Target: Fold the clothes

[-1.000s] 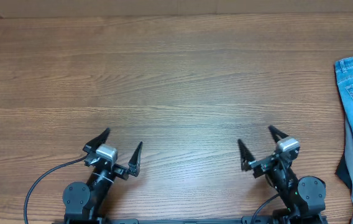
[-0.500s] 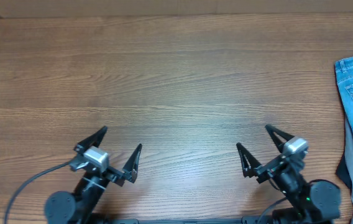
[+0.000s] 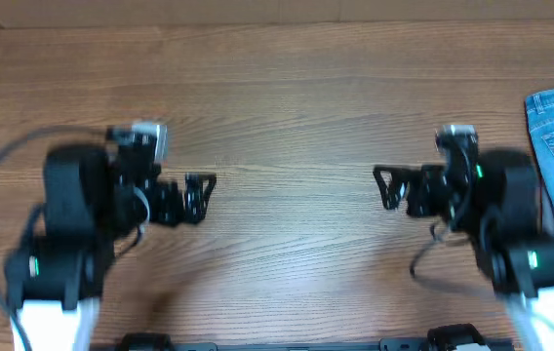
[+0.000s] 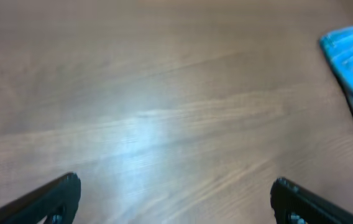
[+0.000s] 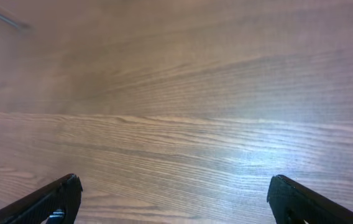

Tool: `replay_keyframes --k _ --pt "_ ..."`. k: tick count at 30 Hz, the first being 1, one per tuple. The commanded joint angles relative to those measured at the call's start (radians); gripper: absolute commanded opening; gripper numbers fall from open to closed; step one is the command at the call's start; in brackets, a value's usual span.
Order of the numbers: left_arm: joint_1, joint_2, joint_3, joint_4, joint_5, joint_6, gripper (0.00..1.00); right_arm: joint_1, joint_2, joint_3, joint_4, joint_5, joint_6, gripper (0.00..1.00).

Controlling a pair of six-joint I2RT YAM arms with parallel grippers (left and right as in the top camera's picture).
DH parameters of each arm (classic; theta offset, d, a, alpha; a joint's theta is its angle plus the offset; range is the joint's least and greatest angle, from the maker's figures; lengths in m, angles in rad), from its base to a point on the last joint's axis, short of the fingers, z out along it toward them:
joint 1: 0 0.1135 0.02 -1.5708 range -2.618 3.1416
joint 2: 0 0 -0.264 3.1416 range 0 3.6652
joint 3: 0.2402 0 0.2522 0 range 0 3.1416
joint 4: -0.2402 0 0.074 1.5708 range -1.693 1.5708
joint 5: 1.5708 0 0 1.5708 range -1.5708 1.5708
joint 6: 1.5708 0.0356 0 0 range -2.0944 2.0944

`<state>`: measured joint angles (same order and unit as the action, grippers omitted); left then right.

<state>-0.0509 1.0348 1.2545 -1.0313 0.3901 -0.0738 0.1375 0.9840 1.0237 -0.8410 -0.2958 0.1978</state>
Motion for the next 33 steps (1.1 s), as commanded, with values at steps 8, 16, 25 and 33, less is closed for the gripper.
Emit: replay_keyframes --k 8,16,25,33 --pt "-0.002 0.311 0.261 -0.206 0.044 0.052 1.0 -0.049 0.355 0.243 -0.077 0.108 0.06 1.0" --pt "-0.002 0.344 0.261 -0.199 0.025 0.052 1.0 -0.295 0.603 0.423 -0.068 0.108 0.106 1.0" --pt "-0.002 0.344 0.261 -0.195 0.025 0.051 1.0 -0.528 0.75 0.423 0.066 0.414 0.148 0.99" --pt "-0.002 0.344 0.261 -0.175 0.025 0.051 1.0 -0.61 0.943 0.423 0.186 0.494 0.147 0.93"
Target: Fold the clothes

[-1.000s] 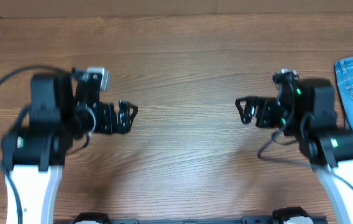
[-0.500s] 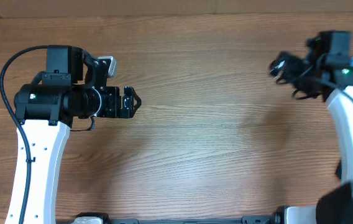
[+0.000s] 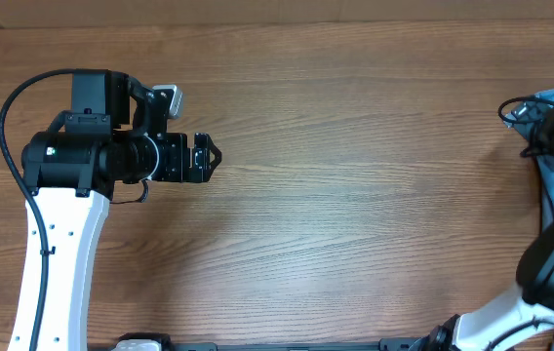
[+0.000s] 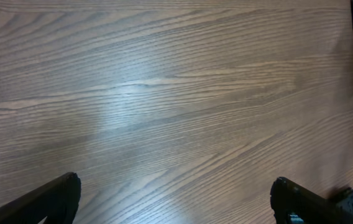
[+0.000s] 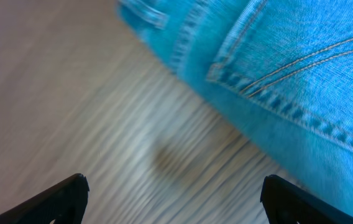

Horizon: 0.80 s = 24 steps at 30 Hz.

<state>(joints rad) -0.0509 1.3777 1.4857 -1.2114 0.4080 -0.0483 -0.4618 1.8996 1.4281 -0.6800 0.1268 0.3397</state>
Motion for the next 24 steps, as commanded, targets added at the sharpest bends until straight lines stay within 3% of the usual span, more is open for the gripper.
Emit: replay_keyframes --k 1,5,20,24 --pt "-0.002 0.001 0.029 0.005 0.007 0.026 1.0 -0.012 0.045 0.019 0.042 0.101 0.002 0.93" --pt "-0.002 0.002 0.029 0.005 0.007 0.026 1.0 -0.01 0.101 0.019 0.109 0.227 -0.104 1.0" --pt "-0.002 0.002 0.029 0.015 0.0 0.026 1.0 -0.012 0.25 0.019 0.162 0.364 -0.184 1.0" --pt "-0.002 0.002 0.029 0.018 0.0 0.026 1.0 -0.012 0.25 0.019 0.19 0.504 -0.181 1.0"
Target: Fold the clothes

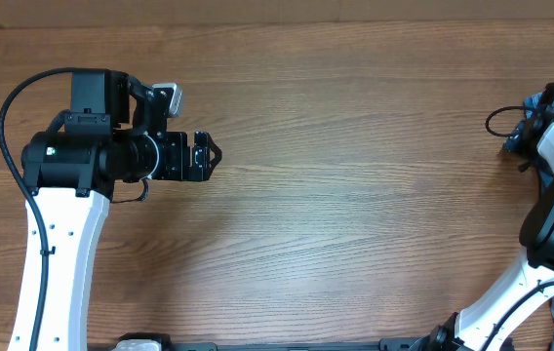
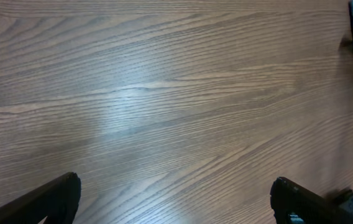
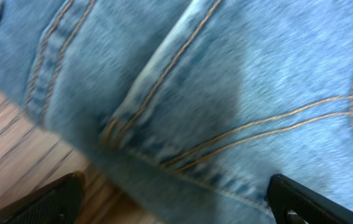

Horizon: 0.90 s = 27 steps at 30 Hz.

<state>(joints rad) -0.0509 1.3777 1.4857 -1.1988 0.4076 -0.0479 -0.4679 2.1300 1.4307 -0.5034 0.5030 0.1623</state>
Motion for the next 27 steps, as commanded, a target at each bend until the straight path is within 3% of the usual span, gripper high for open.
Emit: replay_keyframes --k 1,5,9,16,23,27 --pt "-0.002 0.002 0.029 0.005 0.0 0.026 1.0 -0.008 0.019 0.016 0.017 0.17 0.013 0.99" --pt "-0.002 0.002 0.029 0.003 0.0 0.026 1.0 -0.023 0.019 0.016 0.014 0.235 0.055 0.87" --pt "-0.002 0.002 0.029 0.004 0.0 0.026 1.0 -0.032 0.019 0.017 0.016 0.238 0.055 0.81" --pt "-0.002 0.002 0.029 0.021 0.001 0.026 1.0 -0.024 0.017 0.017 -0.036 -0.03 0.042 0.95" --pt "-0.002 0.002 0.029 0.014 0.001 0.026 1.0 -0.01 -0.032 0.032 -0.111 -0.201 0.122 0.93" --pt "-0.002 0.002 0.029 0.001 0.001 0.026 1.0 -0.011 -0.084 0.046 -0.138 -0.2 0.137 0.96"
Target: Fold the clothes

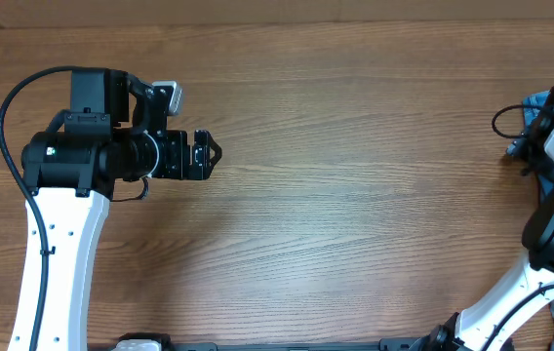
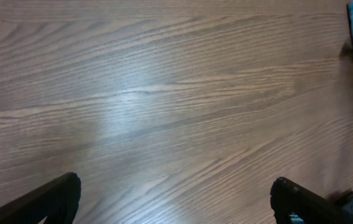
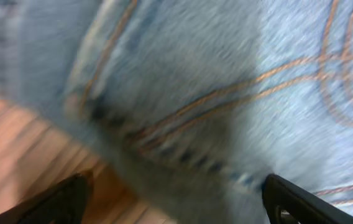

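Note:
Blue denim jeans fill the right wrist view, with orange seams and a hem edge over the wood. My right gripper is open and low over that edge, one finger on the wood side and one on the denim side. From overhead only a sliver of the jeans shows at the table's right edge, beside the right arm. My left gripper hovers open over bare wood at the left. Its own view catches the jeans at the far right, and nothing lies between its fingers.
The brown wooden table spans the whole overhead view. A black cable loop hangs off the right wrist. Most of the jeans lie beyond the right edge of the overhead view.
The right gripper has shifted slightly along the jeans' edge and sits closer to the denim, and its view is blurred. The left arm has not moved.
Both grippers first hung open near the table's middle, facing each other over bare wood. Then the left arm was raised at the left, and the right gripper was open over the jeans' edge at the right. It was then closer to the denim, and is now closer still.

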Tool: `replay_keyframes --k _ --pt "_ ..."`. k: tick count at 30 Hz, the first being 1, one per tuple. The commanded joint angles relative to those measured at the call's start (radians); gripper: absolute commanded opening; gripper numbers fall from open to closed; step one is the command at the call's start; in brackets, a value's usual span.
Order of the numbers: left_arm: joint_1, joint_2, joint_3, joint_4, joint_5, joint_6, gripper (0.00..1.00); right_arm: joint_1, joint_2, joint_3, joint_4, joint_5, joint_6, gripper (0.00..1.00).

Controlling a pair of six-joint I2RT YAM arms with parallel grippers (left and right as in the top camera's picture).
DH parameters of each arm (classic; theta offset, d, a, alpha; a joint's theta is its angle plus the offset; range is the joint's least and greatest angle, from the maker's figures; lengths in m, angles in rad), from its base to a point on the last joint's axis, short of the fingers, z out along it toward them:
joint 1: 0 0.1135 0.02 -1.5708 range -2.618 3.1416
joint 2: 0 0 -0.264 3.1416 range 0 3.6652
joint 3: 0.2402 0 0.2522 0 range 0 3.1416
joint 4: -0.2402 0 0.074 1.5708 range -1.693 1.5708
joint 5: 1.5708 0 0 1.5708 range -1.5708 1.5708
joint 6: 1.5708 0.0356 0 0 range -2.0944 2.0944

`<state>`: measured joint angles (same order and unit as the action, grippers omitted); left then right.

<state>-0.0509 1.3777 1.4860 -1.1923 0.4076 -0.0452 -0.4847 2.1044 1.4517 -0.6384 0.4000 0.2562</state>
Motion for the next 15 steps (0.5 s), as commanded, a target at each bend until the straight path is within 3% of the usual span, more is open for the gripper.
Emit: replay_keyframes --k 1,12,15 --pt "-0.002 0.002 0.029 -0.008 0.001 0.023 1.0 0.006 -0.062 0.025 -0.003 -0.083 0.026 0.96" --pt "-0.002 0.002 0.029 -0.019 0.001 0.023 1.0 -0.021 0.032 0.007 -0.011 0.105 0.003 0.93" --pt "-0.002 0.002 0.029 -0.026 0.001 0.023 1.0 -0.041 0.043 0.007 -0.011 0.104 0.033 0.78"
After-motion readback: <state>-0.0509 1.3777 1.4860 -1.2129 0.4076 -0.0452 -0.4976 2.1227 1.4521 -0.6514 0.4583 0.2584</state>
